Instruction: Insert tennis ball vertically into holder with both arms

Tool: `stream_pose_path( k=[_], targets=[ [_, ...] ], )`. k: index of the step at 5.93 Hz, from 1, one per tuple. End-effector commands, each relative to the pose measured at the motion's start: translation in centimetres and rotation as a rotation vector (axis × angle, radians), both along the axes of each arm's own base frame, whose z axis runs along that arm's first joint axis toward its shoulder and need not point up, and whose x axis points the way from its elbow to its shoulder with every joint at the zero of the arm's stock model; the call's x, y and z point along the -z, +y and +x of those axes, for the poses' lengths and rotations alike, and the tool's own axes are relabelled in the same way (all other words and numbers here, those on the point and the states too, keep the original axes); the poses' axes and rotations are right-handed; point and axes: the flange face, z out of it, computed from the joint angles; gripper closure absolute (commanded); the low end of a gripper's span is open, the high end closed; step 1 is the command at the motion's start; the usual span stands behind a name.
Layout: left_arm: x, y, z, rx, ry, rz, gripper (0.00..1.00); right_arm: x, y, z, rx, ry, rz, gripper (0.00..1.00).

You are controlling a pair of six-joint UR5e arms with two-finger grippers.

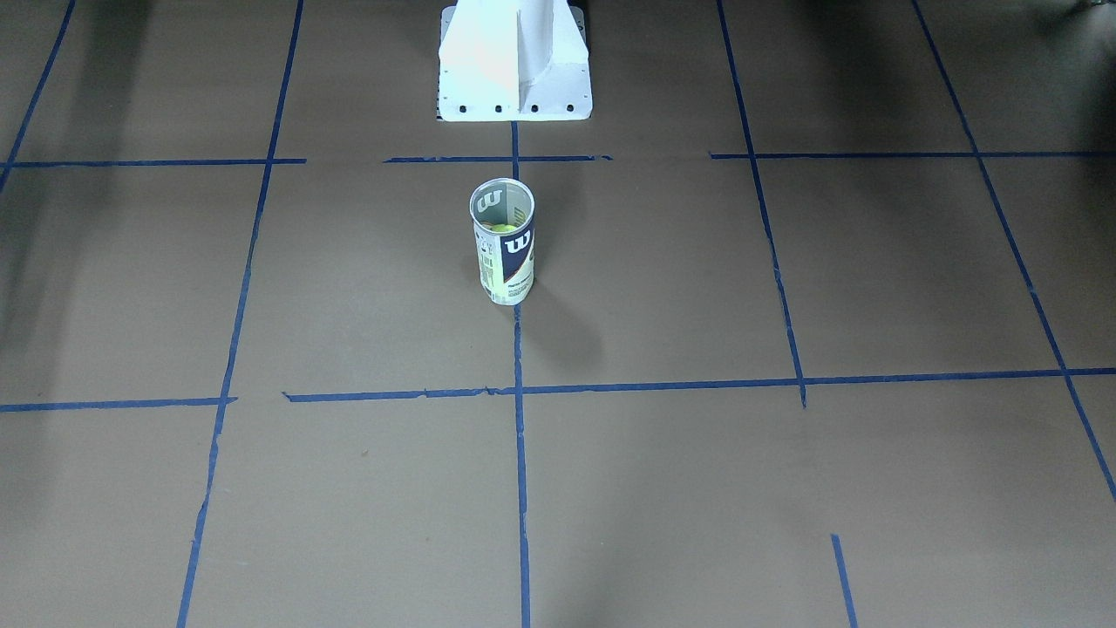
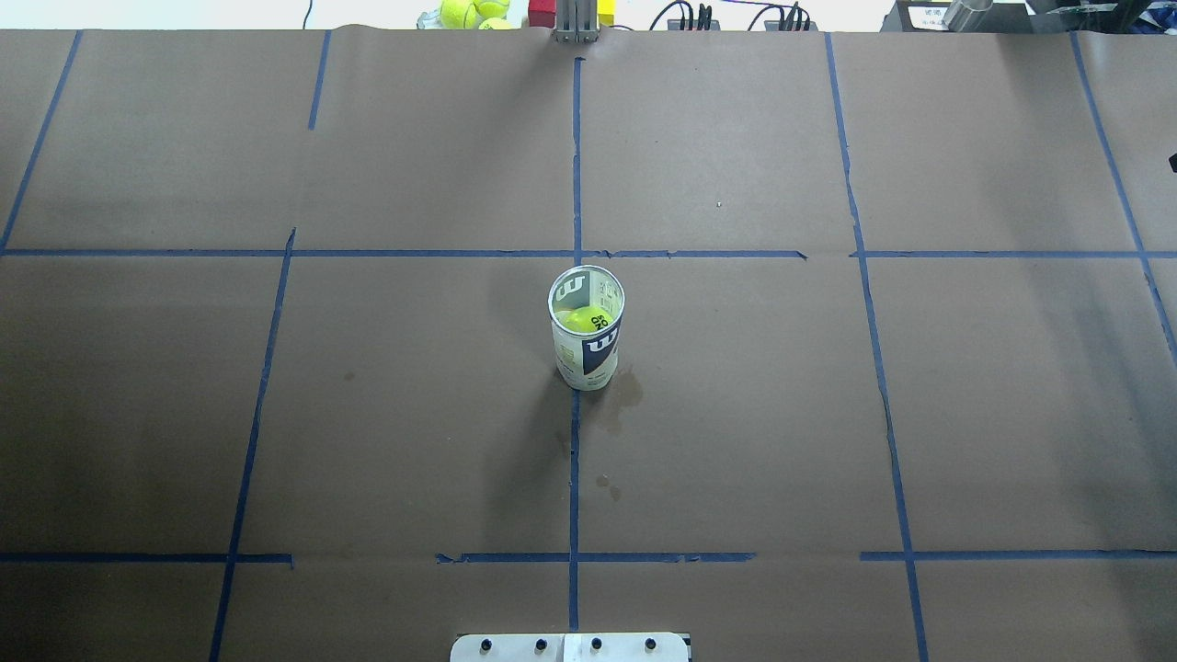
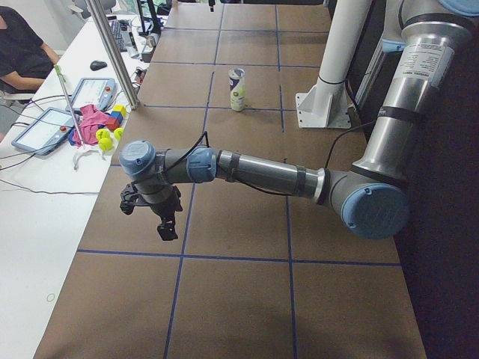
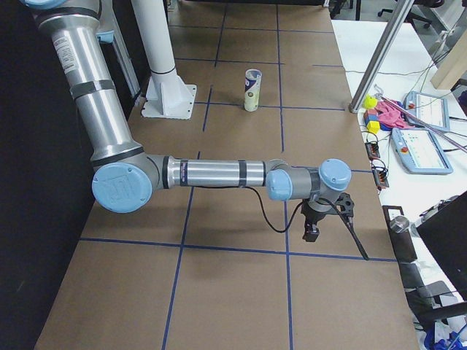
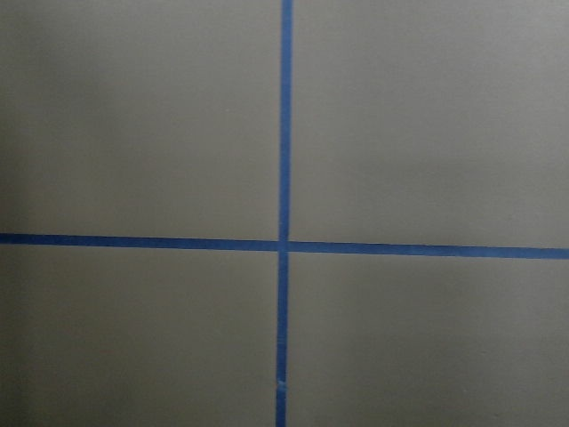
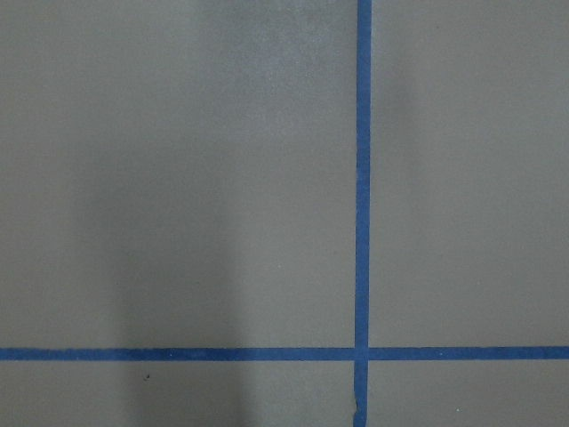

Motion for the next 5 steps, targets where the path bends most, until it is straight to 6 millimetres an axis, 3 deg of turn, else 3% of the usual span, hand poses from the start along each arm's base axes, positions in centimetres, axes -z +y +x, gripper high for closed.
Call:
stream_pose_path(
  k=[1,4,5],
  targets=[
    [-0.43,0.19,2.23,-0.041,-0.011,-0.003,0.0,0.49,0.17,1.58,0.105,-0.004,0.036,0.0],
    [-0.44,0.25,2.53,-0.043,-0.009,-0.005,0.0,1.3,0.34,1.78,0.104,-0.006,0.055,0.0],
    [-1.25,0.95,2.5,-0.042,-0.007,-0.02,0.0,1.3,0.35,1.77,0.104,-0.008,0.054,0.0]
  ],
)
